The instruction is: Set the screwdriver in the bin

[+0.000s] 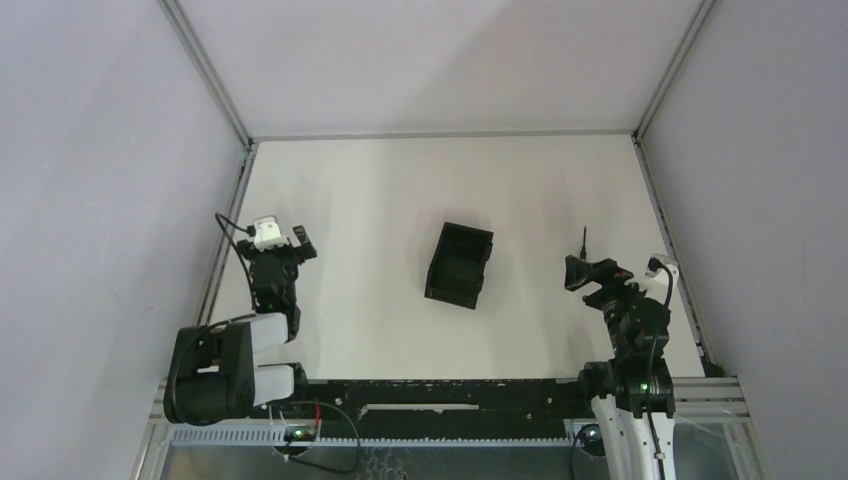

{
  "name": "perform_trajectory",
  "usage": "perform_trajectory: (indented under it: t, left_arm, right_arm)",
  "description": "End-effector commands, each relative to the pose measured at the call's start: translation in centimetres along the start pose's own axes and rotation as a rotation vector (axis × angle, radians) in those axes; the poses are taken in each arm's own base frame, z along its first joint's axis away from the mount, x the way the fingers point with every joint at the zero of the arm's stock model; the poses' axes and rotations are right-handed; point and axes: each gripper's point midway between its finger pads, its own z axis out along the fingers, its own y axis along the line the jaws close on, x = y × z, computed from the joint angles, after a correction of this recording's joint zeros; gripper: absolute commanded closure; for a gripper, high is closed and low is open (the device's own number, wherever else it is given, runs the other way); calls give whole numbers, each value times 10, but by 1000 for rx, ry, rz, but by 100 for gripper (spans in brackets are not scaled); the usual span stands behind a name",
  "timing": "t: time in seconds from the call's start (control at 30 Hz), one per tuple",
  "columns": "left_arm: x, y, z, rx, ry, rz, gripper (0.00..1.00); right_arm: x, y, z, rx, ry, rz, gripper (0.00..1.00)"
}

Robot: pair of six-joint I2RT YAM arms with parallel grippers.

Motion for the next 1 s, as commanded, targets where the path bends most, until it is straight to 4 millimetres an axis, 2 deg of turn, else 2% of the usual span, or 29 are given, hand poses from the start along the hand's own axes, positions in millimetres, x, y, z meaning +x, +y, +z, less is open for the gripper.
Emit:
perform_trajectory:
  t: [0.0, 0.17, 0.23, 0.27, 0.37, 0.5, 0.63, 0.73, 0.8, 0.97]
  left_arm:
    - [-16, -2, 4, 4, -52, 7, 0]
    - [-16, -1, 4, 2, -52, 7, 0]
    - [-15, -2, 4, 4, -51, 7, 0]
    - [-15, -2, 4, 4, -51, 7, 0]
    - [-15, -2, 4, 5, -52, 7, 0]
    - [-15, -2, 4, 4, -50, 8, 0]
    - [-15, -2, 4, 3, -51, 7, 0]
    - [-15, -2, 4, 4, -51, 7, 0]
    - [-15, -2, 4, 4, -52, 7, 0]
    - [-15, -2, 4, 4, -52, 7, 0]
  right_arm:
    - [-17, 18, -1, -77, -51, -18, 1]
    - [-57, 47, -11, -161, -137, -118, 3]
    - [-76, 61, -11, -180, -151, -167, 4]
    - [-82, 63, -4, -163, -121, -200, 4]
    - [-104, 63, 17, -36, -5, -253, 4]
    - [-106, 35, 55, 234, 286, -315, 2]
    - [-81, -6, 92, 414, 559, -273, 0]
    - [-46, -43, 118, 467, 693, -211, 0]
    - [-14, -65, 134, 461, 783, -170, 1]
    - [47, -110, 147, 517, 943, -132, 12]
